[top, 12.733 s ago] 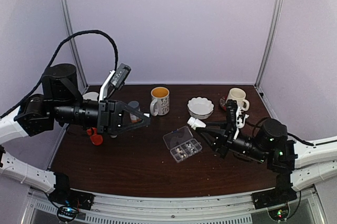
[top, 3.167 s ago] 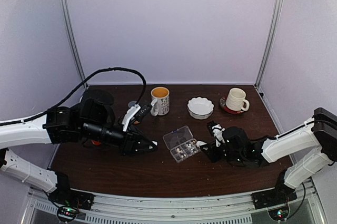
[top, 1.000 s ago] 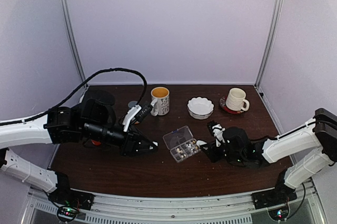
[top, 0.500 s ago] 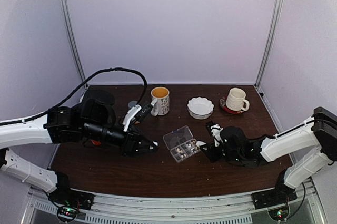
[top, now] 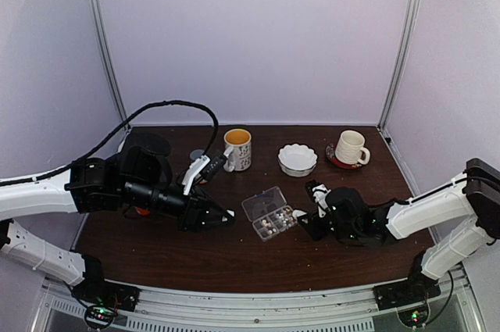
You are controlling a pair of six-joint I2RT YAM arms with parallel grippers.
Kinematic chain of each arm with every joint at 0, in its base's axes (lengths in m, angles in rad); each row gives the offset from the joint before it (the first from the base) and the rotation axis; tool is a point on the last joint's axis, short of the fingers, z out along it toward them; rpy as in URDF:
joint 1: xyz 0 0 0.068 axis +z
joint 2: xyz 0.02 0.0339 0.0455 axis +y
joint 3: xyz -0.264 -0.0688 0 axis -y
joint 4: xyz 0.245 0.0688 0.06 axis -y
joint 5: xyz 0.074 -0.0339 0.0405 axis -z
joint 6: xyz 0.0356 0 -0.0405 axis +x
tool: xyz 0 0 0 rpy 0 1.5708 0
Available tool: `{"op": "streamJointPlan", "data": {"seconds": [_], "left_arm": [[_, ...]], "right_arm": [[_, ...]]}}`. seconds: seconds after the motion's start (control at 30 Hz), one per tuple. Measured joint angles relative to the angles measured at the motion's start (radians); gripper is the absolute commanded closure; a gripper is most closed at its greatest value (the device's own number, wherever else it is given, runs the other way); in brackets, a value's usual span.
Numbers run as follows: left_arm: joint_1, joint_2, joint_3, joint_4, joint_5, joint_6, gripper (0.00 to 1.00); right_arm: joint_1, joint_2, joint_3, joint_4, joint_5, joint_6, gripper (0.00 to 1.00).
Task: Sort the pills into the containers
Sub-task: Pour the pill into the compartment of the pill container, then close the lid of the pill bottle.
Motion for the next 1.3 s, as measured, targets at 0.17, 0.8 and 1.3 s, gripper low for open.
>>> {"op": "streamJointPlan", "data": {"seconds": [0.17,0.8,1.3], "left_arm": [[0.0,0.0,0.0,0.0,0.0,0.0,1.0],[0.0,0.003,0.0,0.0,0.003,-0.001,1.0],[0.0,0.005,0.003,0.0,0.003,-0.001,1.0]], "right_arm": [[0.0,-0.001,0.001,-0.006,0.003,0.001,1.0],[0.0,-0.086,-0.104,0.138,-0.015,-0.023,1.0],[0.0,-0.294,-0.247,0.407,-0.091,-0.068,1.0]]}}
